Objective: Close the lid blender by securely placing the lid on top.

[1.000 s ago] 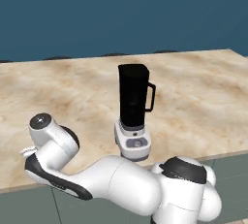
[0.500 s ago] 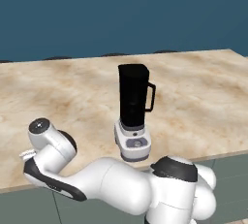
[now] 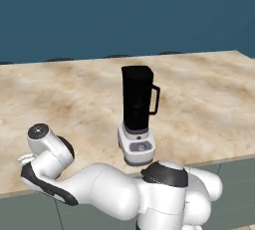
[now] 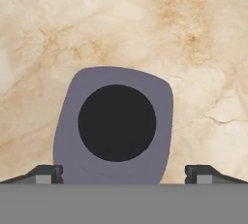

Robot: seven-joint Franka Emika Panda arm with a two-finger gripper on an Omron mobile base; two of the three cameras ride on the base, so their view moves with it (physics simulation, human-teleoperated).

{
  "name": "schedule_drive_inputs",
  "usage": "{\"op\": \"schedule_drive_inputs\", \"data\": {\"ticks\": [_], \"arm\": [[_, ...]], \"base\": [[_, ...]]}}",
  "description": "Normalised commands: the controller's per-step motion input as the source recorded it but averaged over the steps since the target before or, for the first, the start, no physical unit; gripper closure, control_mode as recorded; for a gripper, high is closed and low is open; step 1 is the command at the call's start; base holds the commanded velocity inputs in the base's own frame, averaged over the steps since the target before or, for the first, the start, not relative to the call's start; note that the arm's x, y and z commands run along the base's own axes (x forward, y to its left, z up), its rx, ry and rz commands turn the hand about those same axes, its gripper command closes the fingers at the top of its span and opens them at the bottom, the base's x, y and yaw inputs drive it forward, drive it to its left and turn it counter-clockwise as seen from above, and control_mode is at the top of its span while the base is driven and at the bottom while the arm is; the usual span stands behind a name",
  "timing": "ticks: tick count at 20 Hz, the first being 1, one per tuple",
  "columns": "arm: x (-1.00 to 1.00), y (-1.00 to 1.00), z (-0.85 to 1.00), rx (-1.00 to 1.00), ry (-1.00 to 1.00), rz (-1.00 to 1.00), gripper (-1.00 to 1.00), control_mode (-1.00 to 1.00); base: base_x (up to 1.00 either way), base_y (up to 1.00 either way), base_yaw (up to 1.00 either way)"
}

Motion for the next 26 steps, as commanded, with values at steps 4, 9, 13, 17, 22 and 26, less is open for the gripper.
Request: {"op": "schedule_drive_inputs", "data": {"ticks": [4,9,13,17,22,26], "arm": [[0.29,0.11,-0.16,0.00,0.00,0.00,-1.00,-1.00],[0.28,0.09,-0.18,0.00,0.00,0.00,-1.00,-1.00],[0.11,0.01,-0.37,0.00,0.00,0.00,-1.00,-1.00],[0.01,0.00,-0.47,0.00,0.00,0.01,-1.00,-1.00],[0.00,0.05,-0.60,0.01,0.00,0.02,1.00,-1.00],[0.00,0.02,-0.64,0.10,0.00,0.03,1.00,-1.00]], "base": [[0.00,0.00,0.00],[0.00,0.00,0.00],[0.00,0.00,0.00],[0.00,0.00,0.00],[0.00,0.00,0.00],[0.00,0.00,0.00]]}}
